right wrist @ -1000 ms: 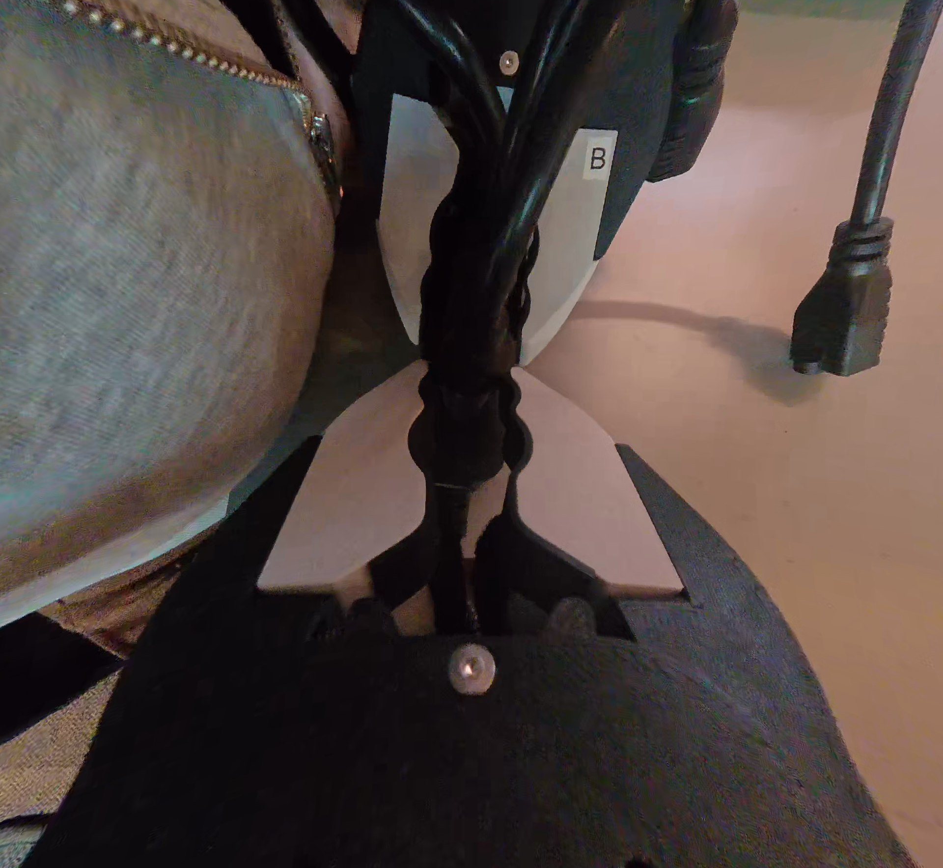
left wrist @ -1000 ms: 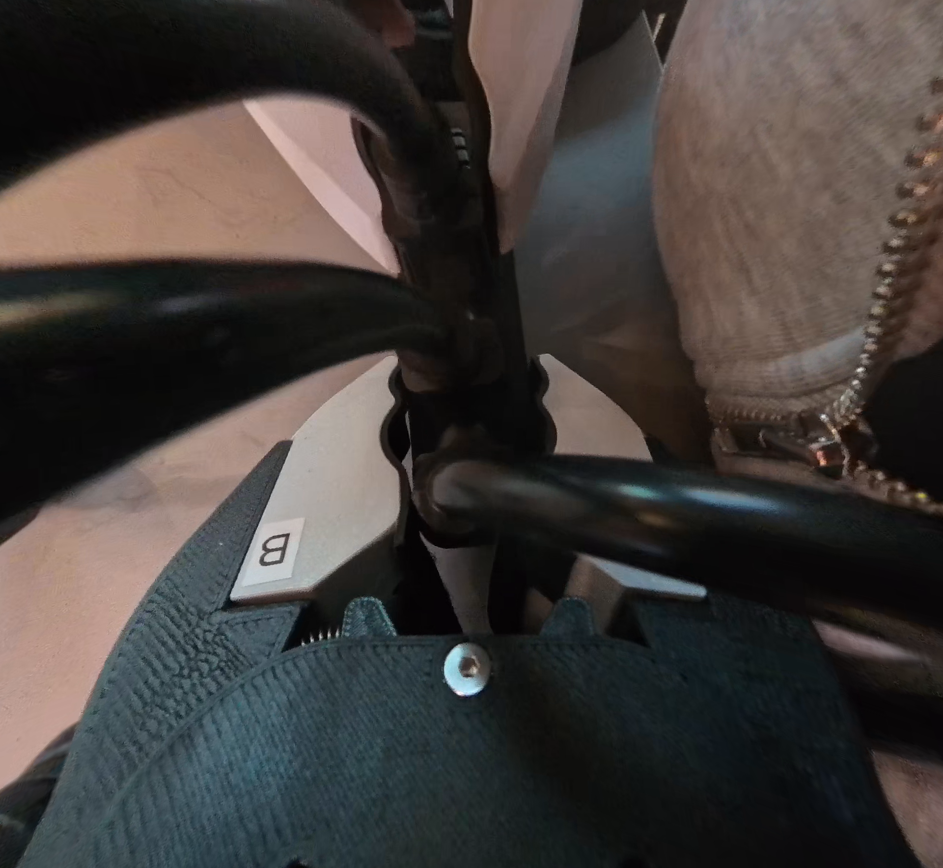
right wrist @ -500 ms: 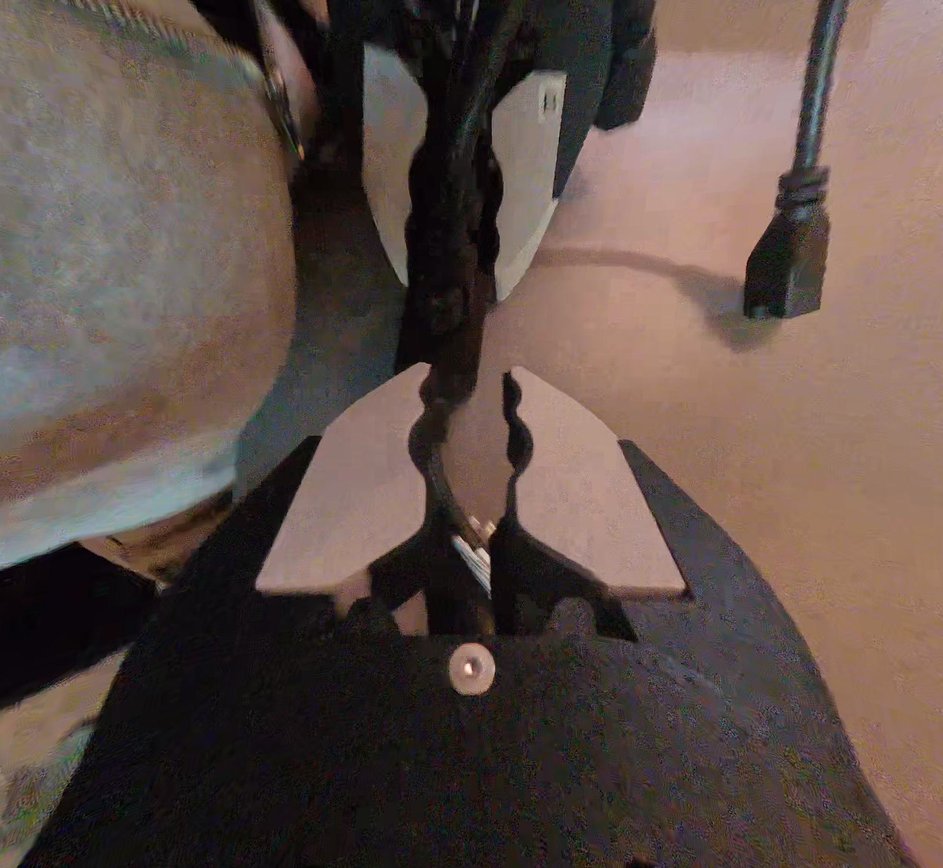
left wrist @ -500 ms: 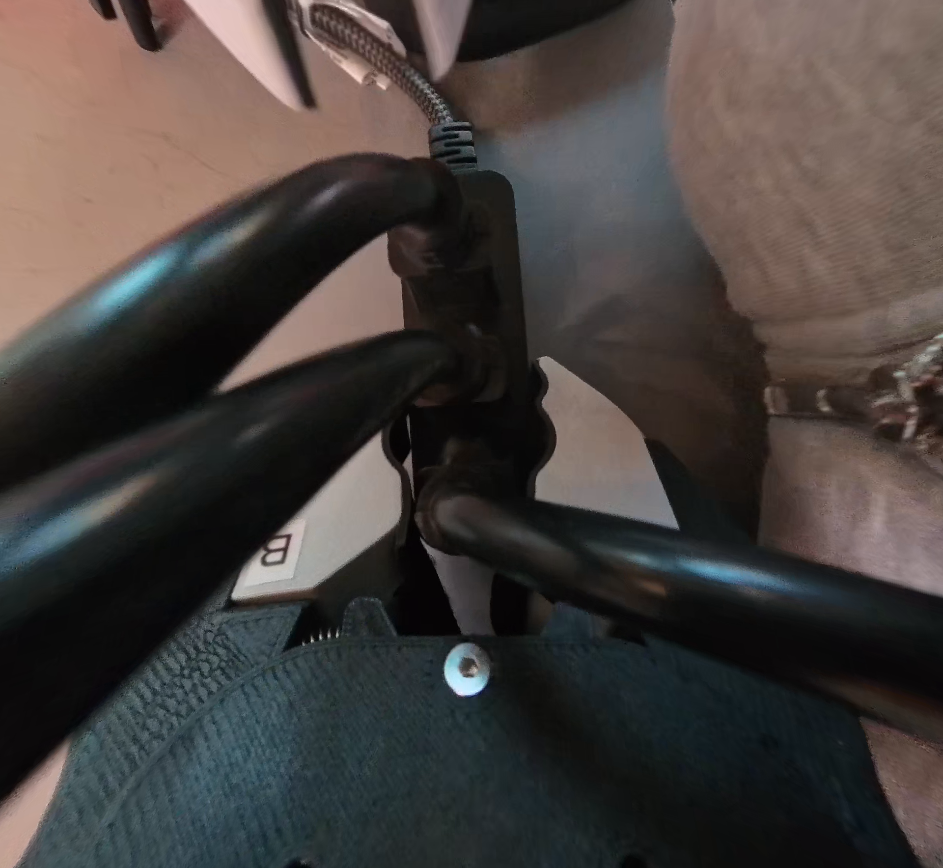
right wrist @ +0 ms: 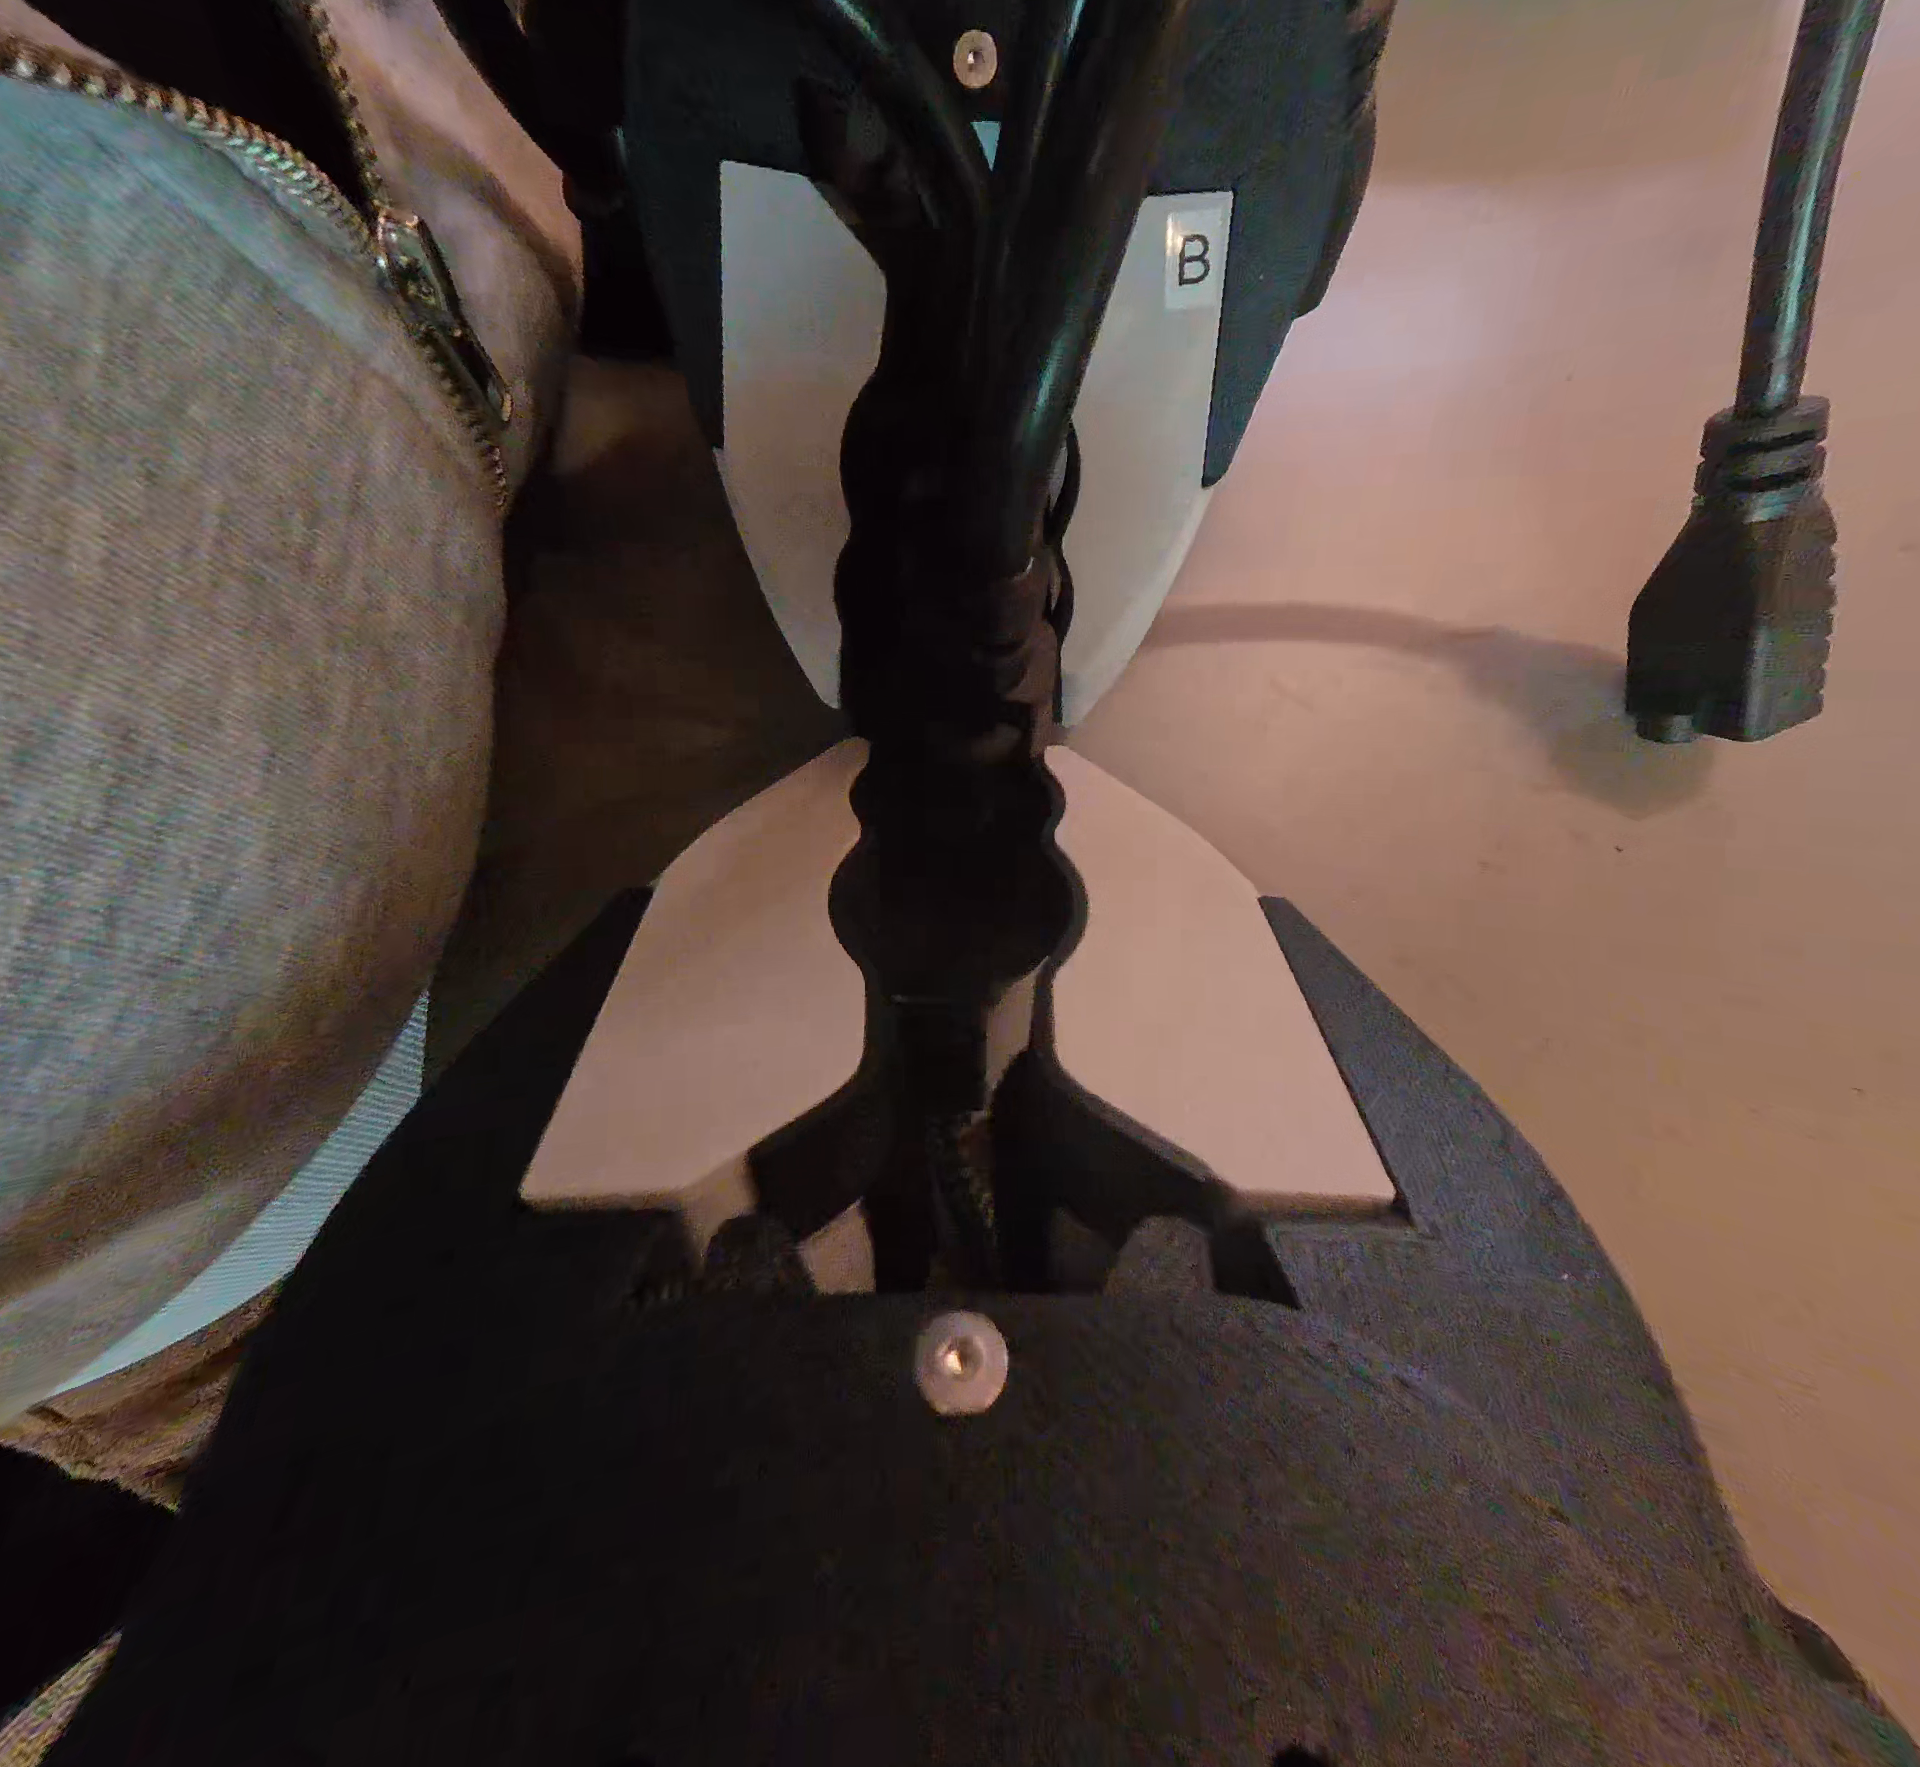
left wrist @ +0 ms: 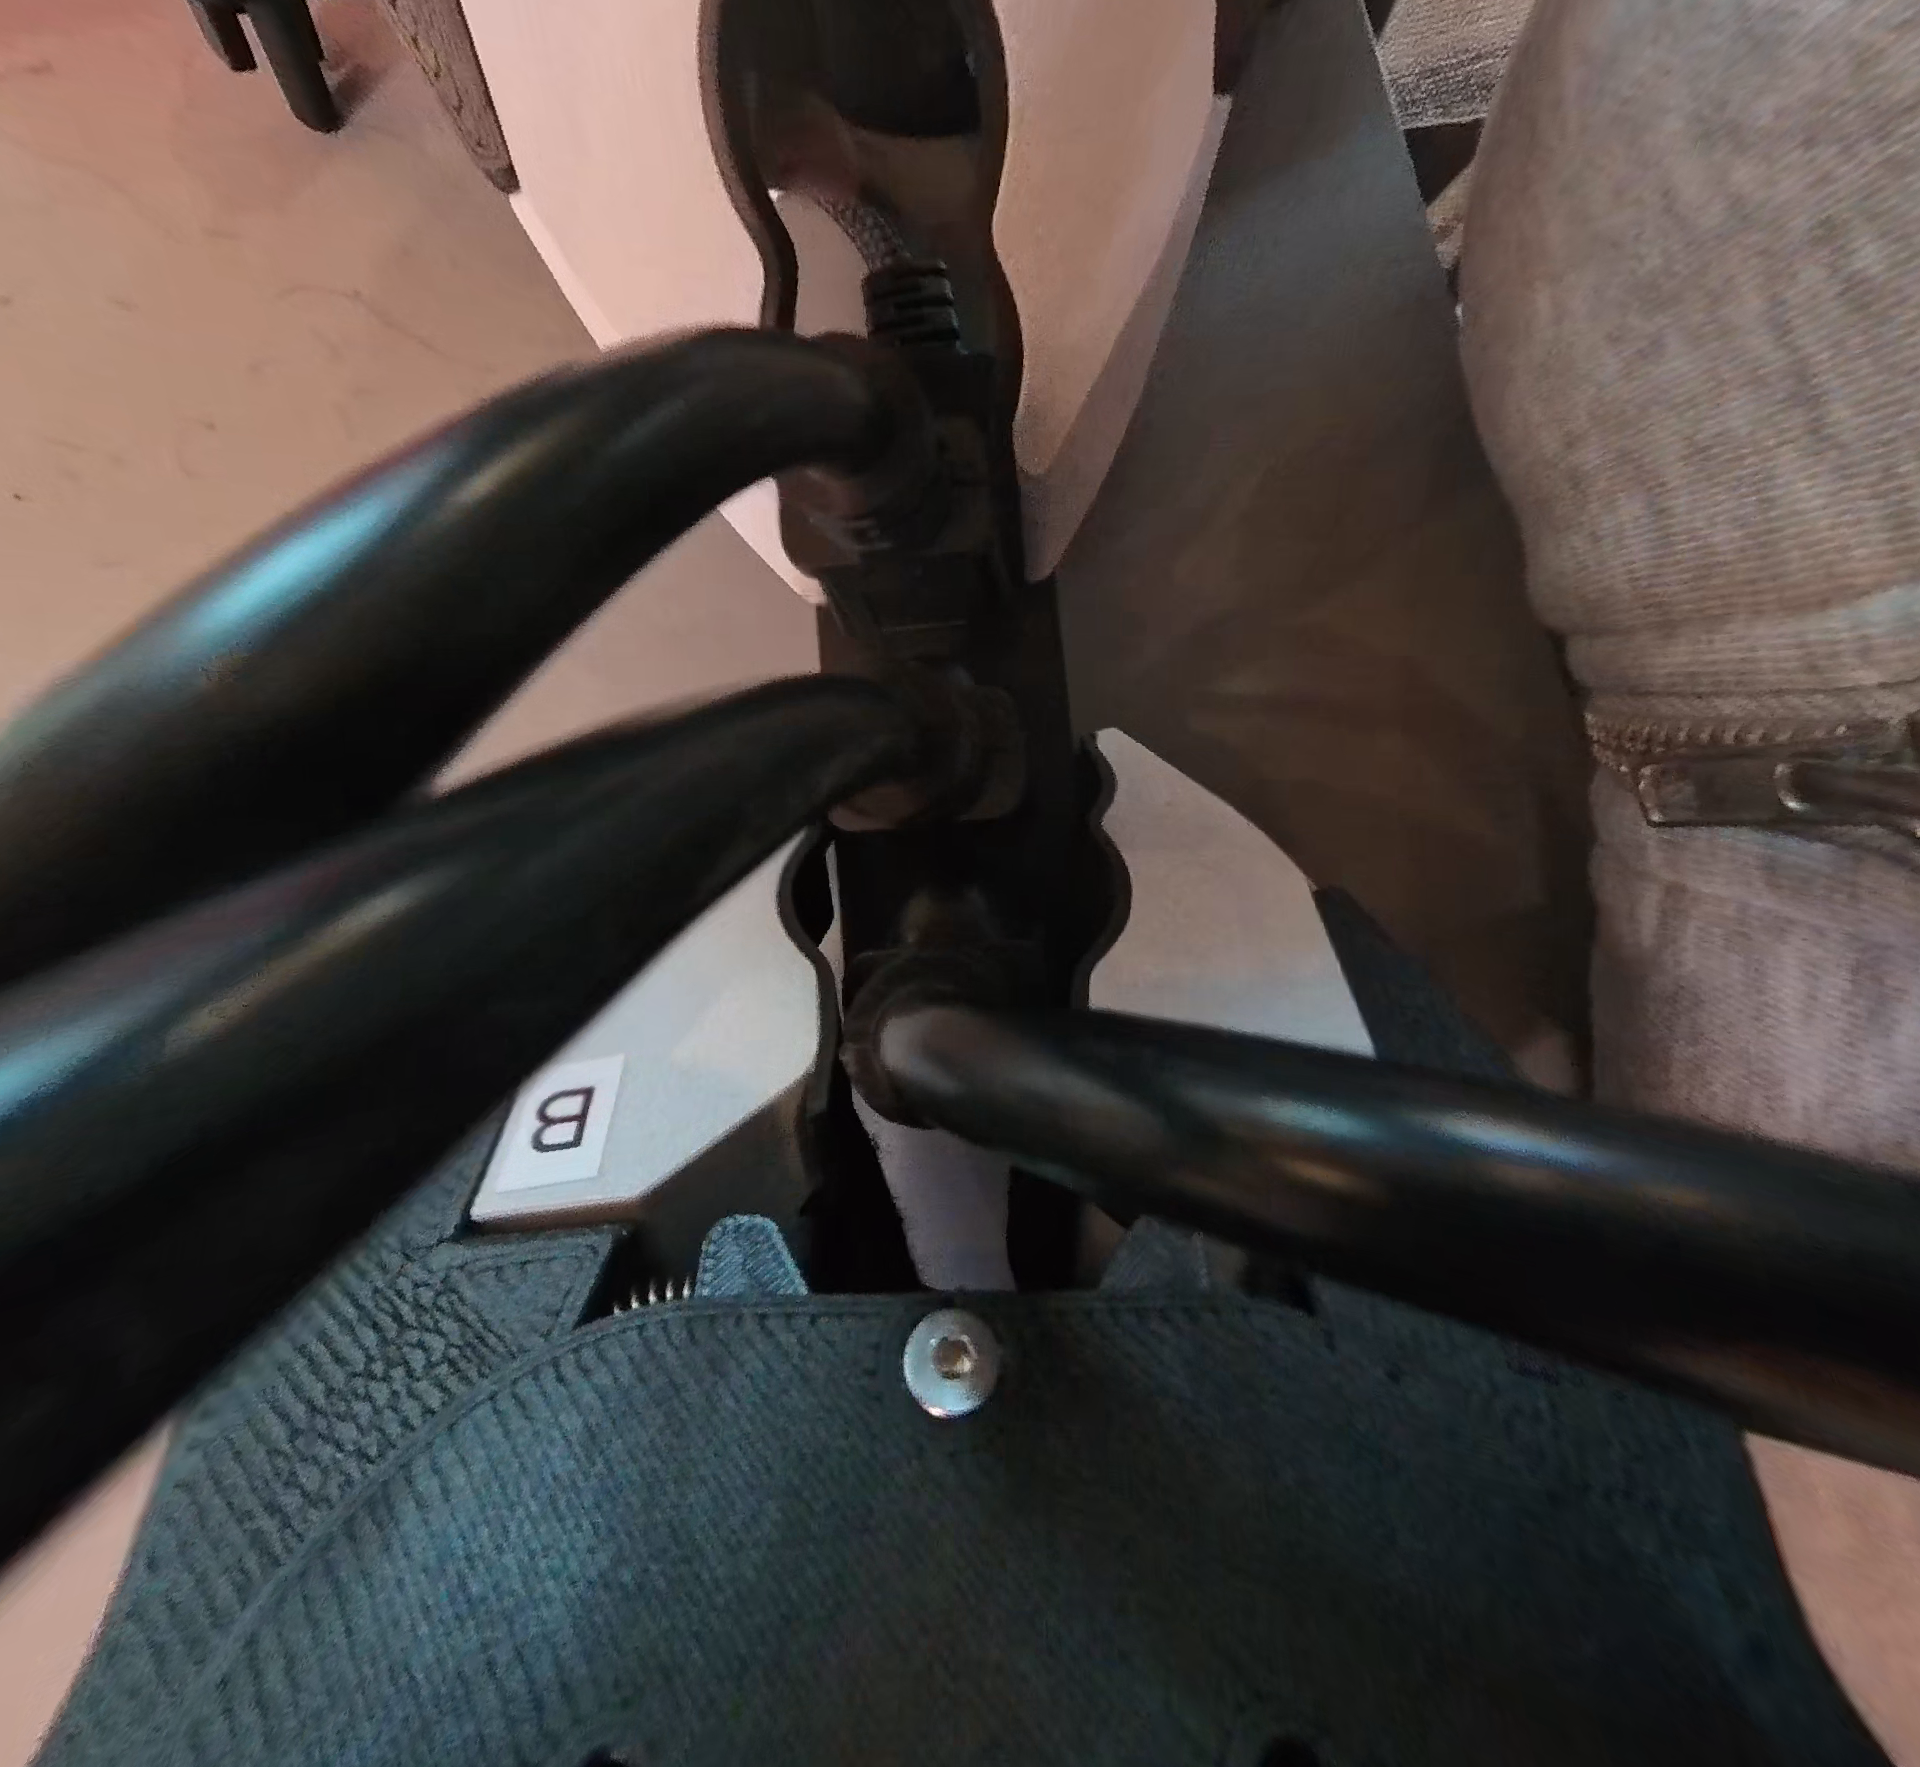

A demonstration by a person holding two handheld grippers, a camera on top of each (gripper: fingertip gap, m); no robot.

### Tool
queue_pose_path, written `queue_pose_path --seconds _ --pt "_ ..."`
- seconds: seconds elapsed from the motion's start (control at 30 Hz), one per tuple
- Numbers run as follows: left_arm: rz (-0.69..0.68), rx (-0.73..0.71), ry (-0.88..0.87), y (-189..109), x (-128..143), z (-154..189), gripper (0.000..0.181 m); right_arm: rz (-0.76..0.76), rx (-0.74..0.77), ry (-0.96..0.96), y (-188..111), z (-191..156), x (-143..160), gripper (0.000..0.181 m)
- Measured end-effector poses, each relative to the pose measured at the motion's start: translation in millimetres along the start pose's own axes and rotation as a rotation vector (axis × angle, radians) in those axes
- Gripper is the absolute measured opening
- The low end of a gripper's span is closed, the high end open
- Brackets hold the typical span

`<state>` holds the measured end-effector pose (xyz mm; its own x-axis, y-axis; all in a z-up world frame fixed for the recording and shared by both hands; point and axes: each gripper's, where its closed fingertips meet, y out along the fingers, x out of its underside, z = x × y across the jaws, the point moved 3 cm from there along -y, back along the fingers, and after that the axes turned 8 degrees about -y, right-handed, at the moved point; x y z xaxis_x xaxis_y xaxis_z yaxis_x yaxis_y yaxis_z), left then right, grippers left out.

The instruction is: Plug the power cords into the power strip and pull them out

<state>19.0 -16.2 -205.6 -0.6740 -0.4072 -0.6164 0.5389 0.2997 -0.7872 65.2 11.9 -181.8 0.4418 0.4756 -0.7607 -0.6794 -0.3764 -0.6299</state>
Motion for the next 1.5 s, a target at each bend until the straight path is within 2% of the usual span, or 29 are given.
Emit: queue_pose_path --seconds 0.03,0.17,0.23,0.3,0.37,0.6,0.73,0.87,0.97,1.13,1.27,1.37,1.5 --pt "0.012 0.003 0.013 0.1 -0.6 0.0 0.045 -0.001 0.004 -0.008 0.2 -0.3 0.2 0.027" --pt "0.055 -0.016 0.03 -0.5 -2.4 -4.0 0.057 0.012 -0.006 -0.012 0.7 0.2 -0.4 0.027" --pt "0.124 0.032 0.001 -1.2 -8.7 1.7 0.066 0.01 -0.005 -0.008 1.7 0.9 -0.3 0.027" --pt "0.167 0.073 -0.019 -3.6 -13.6 6.4 0.058 0.007 -0.007 -0.009 2.6 1.3 -0.8 0.027" --pt "0.15 0.012 0.01 -1.5 -9.2 -0.5 0.043 0.009 -0.007 -0.007 3.6 2.0 -1.3 0.027" --pt "0.131 -0.024 -0.004 -0.6 -8.2 -0.4 0.044 -0.031 -0.042 -0.012 11.6 3.9 -5.6 0.028" --pt "0.132 -0.009 -0.03 0.2 -7.6 0.4 0.044 -0.105 0.015 -0.07 8.9 1.3 -6.4 0.028" --pt "0.11 -0.038 -0.001 0.9 -7.8 0.5 0.044 -0.023 0.0 -0.012 8.5 3.1 -5.6 0.027" --pt "0.091 -0.038 0.006 0.0 -6.3 -1.0 0.044 -0.109 -0.01 -0.079 10.8 4.9 -9.3 0.027" --pt "0.106 -0.024 0.009 3.7 -10.4 4.5 0.045 -0.049 -0.011 -0.059 3.7 -0.8 -4.0 0.027" --pt "0.103 -0.019 0.007 2.0 -8.2 2.5 0.045 -0.104 -0.024 -0.083 7.0 1.3 -8.3 0.027" --pt "0.125 -0.009 0.025 4.8 -12.2 9.5 0.046 -0.057 -0.048 -0.049 -2.1 -4.6 -4.3 0.027" --pt "0.08 -0.035 0.037 1.5 -5.9 3.4 0.045 -0.062 -0.061 -0.062 7.4 2.6 -9.7 0.025"
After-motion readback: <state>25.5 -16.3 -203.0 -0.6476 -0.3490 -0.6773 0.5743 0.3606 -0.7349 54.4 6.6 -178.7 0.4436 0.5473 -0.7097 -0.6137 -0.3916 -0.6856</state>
